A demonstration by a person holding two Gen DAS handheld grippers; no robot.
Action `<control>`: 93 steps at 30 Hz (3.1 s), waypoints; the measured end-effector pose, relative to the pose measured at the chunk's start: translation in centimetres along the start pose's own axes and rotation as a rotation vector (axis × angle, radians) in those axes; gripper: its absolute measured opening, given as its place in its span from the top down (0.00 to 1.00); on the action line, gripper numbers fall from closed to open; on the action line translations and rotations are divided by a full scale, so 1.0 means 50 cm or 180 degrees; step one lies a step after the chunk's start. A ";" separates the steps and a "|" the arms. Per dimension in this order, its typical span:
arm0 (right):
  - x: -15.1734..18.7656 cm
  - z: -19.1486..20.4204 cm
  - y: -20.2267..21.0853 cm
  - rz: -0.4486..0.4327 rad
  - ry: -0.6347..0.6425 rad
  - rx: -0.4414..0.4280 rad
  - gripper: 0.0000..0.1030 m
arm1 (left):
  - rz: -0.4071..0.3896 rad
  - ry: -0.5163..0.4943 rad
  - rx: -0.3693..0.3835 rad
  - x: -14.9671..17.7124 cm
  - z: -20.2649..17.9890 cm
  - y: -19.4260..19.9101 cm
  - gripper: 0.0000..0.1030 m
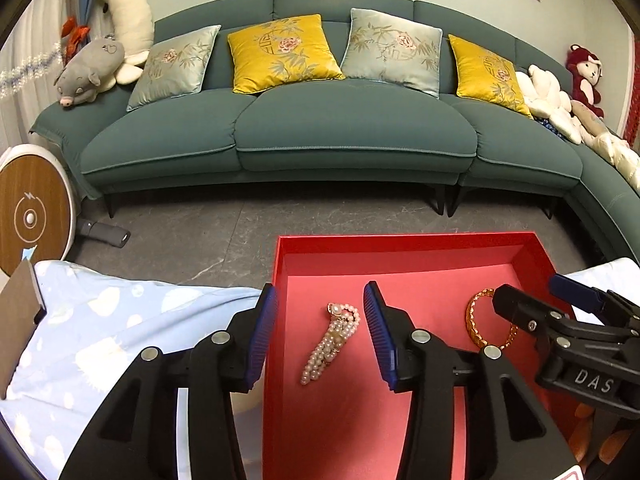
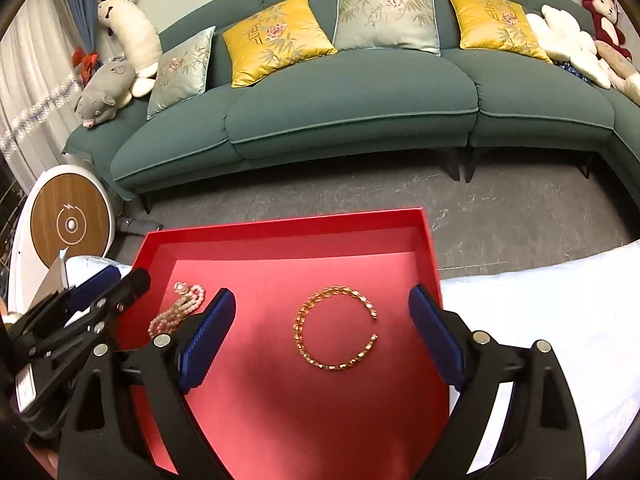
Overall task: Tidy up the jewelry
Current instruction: 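Carry bangle and pearl necklace into the red box and open both grippers, then withdraw both grippers from the red box back over the jewelry, then grasp the black bead bracelet with the left gripper and lift it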
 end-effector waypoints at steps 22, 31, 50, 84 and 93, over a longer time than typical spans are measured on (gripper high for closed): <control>0.170 -0.021 0.423 -0.0294 0.0658 0.0109 0.17 | 0.0104 0.0095 -0.0018 0.144 0.060 0.326 0.38; 0.395 -0.033 0.528 0.0137 0.0376 -0.0049 0.17 | 0.0354 0.0182 -0.0097 0.315 0.057 0.439 0.38; 0.474 0.069 0.434 0.0436 0.0562 -0.0155 0.19 | 0.0601 0.0387 0.0061 0.420 0.026 0.293 0.39; 0.470 0.112 0.407 0.0476 0.0660 -0.0244 0.20 | 0.0774 0.0129 0.0813 0.509 -0.008 0.400 0.94; 0.471 0.096 0.394 0.0513 0.0597 -0.0205 0.29 | 0.0763 0.0162 0.0734 0.510 0.021 0.408 0.94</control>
Point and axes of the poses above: each gripper's, at about its wrist camera, not at the fingertips, and y roughly against the way its jaws point, z to its left, x to its underside, the point moved 5 cm from there along -y, roughly the way its jaws point
